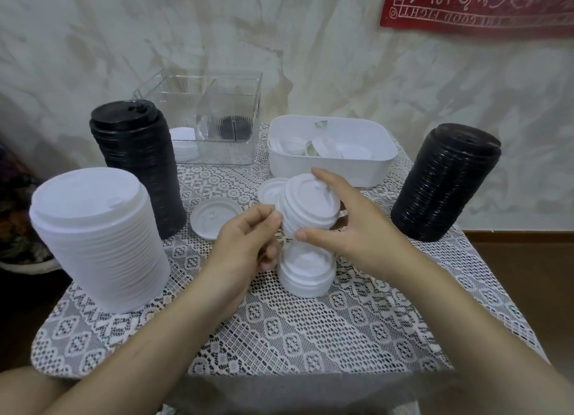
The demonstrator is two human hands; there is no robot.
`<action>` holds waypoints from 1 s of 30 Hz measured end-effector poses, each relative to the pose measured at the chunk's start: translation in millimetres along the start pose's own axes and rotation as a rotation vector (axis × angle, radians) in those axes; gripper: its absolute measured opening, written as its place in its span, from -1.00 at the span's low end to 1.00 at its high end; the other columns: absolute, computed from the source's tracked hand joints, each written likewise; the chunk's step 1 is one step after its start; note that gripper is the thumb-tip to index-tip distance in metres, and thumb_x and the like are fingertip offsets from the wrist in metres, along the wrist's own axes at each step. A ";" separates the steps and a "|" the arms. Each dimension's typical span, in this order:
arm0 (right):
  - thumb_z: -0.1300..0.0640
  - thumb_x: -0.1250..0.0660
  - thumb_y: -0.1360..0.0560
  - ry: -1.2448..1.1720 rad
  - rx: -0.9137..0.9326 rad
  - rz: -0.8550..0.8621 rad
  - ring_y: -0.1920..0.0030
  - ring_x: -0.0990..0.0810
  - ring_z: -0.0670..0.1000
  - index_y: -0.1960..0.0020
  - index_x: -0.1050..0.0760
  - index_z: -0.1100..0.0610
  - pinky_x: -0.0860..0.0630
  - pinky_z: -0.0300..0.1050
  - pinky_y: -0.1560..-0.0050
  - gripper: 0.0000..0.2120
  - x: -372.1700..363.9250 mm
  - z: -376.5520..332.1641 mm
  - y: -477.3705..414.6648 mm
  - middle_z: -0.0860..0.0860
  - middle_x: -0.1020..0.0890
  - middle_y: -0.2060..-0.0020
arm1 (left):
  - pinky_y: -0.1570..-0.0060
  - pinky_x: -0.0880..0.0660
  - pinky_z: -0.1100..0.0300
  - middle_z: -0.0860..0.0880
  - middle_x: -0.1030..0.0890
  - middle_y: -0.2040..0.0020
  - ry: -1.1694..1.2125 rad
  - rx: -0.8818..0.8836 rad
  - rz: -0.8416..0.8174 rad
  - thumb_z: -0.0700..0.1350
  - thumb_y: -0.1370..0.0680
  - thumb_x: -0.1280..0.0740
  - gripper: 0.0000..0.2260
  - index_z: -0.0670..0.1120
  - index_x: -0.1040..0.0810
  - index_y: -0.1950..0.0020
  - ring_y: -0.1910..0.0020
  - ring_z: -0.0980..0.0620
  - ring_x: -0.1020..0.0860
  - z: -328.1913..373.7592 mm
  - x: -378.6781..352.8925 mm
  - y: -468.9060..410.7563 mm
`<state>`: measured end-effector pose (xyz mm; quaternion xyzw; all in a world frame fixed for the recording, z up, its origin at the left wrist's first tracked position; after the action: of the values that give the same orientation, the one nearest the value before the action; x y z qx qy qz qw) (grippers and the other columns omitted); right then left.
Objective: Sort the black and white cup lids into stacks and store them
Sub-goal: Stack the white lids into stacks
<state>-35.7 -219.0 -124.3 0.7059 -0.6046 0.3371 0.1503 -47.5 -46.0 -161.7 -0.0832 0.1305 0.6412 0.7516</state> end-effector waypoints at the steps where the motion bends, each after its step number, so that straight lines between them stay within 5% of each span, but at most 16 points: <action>1: -0.29 -0.56 -0.33 0.002 -0.008 0.005 -0.44 -0.42 -0.08 -0.58 -0.20 -0.28 -0.35 0.10 -0.51 -0.08 1.6 0.1 0.1 -0.17 -0.43 -0.47 | 0.52 -0.29 0.33 0.04 -0.45 0.36 0.004 -0.007 0.012 -0.14 -0.58 -0.34 -0.90 -0.15 -0.57 -0.03 0.48 0.16 -0.36 -0.3 1.5 -0.1; 5: -0.21 -0.58 -0.38 0.023 -0.018 -0.013 -0.46 -0.39 -0.10 -0.60 -0.18 -0.25 -0.32 0.06 -0.53 -0.08 4.7 -2.0 2.9 -0.16 -0.41 -0.49 | 0.52 -0.30 0.34 0.03 -0.57 0.24 0.018 -0.006 0.018 -0.08 -0.46 -0.40 -0.80 -0.15 -0.60 -0.01 0.49 0.17 -0.38 0.1 3.1 2.4; 13: -0.27 -0.55 -0.36 0.159 0.006 -0.014 -0.46 -0.38 -0.10 -0.61 -0.20 -0.20 -0.30 -0.12 -0.43 -0.07 9.0 -15.5 7.5 -0.15 -0.43 -0.48 | 0.55 -0.28 0.34 -0.16 -0.50 0.04 -0.018 -0.021 0.012 -0.06 -0.44 -0.42 -0.77 -0.13 -0.62 -0.04 0.50 0.16 -0.39 1.0 1.7 3.6; 20: -0.30 -0.55 -0.35 0.138 0.012 -0.017 -0.37 -0.49 -0.08 -0.59 -0.24 -0.21 -0.40 -0.01 -0.44 -0.09 9.3 -17.4 10.3 -0.16 -0.51 -0.42 | 0.57 -0.28 0.36 0.05 -0.58 0.25 -0.030 -0.033 -0.064 -0.07 -0.49 -0.38 -0.89 -0.05 -0.65 0.04 0.51 0.17 -0.38 5.7 -2.8 4.8; 30: -0.44 -0.47 -0.26 0.057 -0.004 -0.041 -0.27 -0.59 -0.13 -0.51 -0.33 -0.25 -0.50 0.04 -0.35 -0.13 4.7 -10.7 8.6 -0.22 -0.61 -0.27 | 0.57 -0.22 0.36 0.03 -0.35 0.49 -0.095 -0.040 -0.127 -0.06 -0.54 -0.34 -0.90 -0.05 -0.58 0.01 0.55 0.16 -0.29 7.6 -4.3 4.5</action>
<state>-46.9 -217.8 -115.0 0.7078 -0.5862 0.3528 0.1759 -51.9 -47.1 -153.0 -0.0759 0.0763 0.5980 0.7943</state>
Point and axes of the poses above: each hand's wrist, its own y-axis away from the middle knuckle, its own x-axis out of the back of the hand, z = x × y, the point moved 6 cm from there along -y, towards the middle knuckle
